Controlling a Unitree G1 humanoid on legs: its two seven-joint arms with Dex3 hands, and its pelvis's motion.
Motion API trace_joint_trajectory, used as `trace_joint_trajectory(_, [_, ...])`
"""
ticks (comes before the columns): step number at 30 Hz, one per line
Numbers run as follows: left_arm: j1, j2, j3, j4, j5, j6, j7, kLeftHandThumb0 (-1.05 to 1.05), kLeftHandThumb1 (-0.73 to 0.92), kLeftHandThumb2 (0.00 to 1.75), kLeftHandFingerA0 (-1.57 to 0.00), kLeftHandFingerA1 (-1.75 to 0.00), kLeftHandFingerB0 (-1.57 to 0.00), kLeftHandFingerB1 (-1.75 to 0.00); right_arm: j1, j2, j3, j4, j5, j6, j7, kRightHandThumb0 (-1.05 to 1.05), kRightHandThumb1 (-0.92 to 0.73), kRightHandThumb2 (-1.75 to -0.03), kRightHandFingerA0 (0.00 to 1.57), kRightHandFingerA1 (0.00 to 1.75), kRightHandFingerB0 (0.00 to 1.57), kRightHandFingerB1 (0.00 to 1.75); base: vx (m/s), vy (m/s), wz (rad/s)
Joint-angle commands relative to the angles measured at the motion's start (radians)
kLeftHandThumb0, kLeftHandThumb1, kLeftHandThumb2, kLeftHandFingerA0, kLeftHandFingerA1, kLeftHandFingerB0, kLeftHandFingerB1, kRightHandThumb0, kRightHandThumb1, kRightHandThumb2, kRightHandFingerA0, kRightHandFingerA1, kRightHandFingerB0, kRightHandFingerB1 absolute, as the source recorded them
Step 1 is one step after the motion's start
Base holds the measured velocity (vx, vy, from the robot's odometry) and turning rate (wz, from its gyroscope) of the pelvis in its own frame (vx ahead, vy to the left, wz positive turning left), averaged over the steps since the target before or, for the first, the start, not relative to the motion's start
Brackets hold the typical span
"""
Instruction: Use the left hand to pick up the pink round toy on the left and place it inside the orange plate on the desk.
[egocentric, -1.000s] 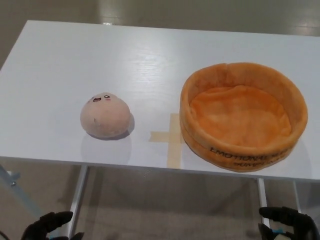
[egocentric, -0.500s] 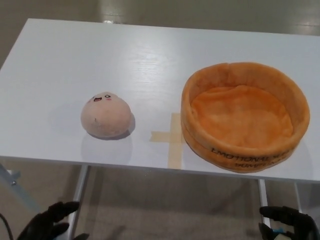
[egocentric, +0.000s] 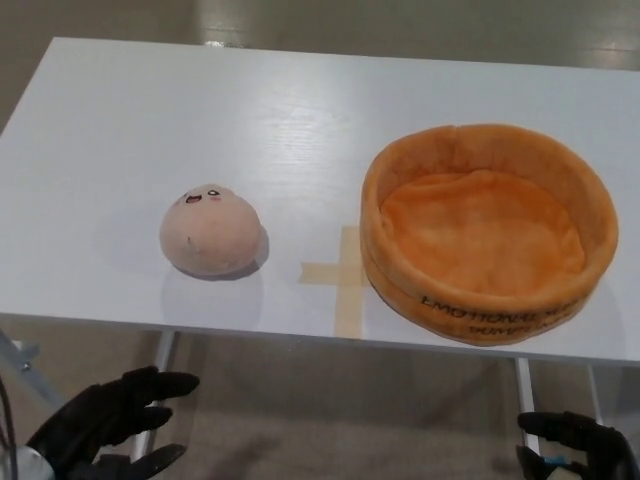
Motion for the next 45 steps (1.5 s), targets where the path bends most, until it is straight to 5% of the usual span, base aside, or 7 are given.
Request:
trace_joint_trajectory(1, [0.066,0.228,-0.146,-0.554,-0.451,0.193,-0.952,-0.21,0.42,0.90,-0.17,-0.51,-0.22,-0.51,-0.002,-0.009,-0.006,0.014,0.012,-0.004,-0.007,-0.32,-0.57,-0.57,0.69,0.65,0.71,0.53,0.00,0.000,0.00])
trace_joint_trajectory(22, [0.002,0.372,-0.089,-1.141,-0.755,0.359,-0.935,-0.37,0.66,0.59,-0.50,-0.46,-0.38,-0.35,-0.004,-0.007,-0.009,0.014,0.012,-0.007,-0.004,-0.31,-0.57,-0.56,0.69,0.64,0.71,0.53,0.00,0.000,0.00])
trace_joint_trajectory(25, [0.015,0.396,-0.061,-1.224,-0.814,0.410,-0.894,-0.34,0.60,0.61,-0.83,-1.02,-0.41,-0.37,-0.003,-0.006,-0.013,0.013,0.016,-0.012,-0.003,-0.30,-0.57,-0.56,0.69,0.66,0.71,0.54,0.00,0.000,0.00])
trace_joint_trajectory(28, [0.028,0.405,-0.042,-1.265,-0.831,0.414,-0.865,-0.34,0.60,0.60,-0.84,-0.99,-0.43,-0.37,-0.002,-0.007,-0.008,0.012,0.010,-0.019,-0.004,-0.30,-0.58,-0.56,0.69,0.67,0.72,0.55,0.00,0.000,0.00])
trace_joint_trajectory(29, [0.050,0.383,-0.011,-1.287,-0.856,0.396,-0.814,-0.30,0.57,0.57,-0.45,-0.47,-0.36,-0.35,-0.001,-0.009,-0.003,0.013,0.004,-0.020,-0.009,-0.30,-0.57,-0.56,0.70,0.68,0.72,0.54,0.00,0.000,0.00])
trace_joint_trajectory(33, [0.053,0.346,0.062,-1.300,-0.891,0.409,-0.692,-0.24,0.38,0.87,-0.21,-0.54,-0.17,-0.50,-0.006,-0.011,-0.005,0.013,0.006,-0.015,-0.009,-0.30,-0.57,-0.56,0.69,0.67,0.72,0.53,0.00,0.000,0.00])
trace_joint_trajectory(45, [-0.199,0.087,0.186,-0.890,-0.227,0.061,-0.224,-0.47,0.32,0.67,0.00,-0.16,-0.08,-0.29,0.003,-0.011,-0.007,0.014,0.008,-0.010,-0.004,-0.31,-0.56,-0.56,0.71,0.66,0.72,0.53,0.00,0.000,0.00])
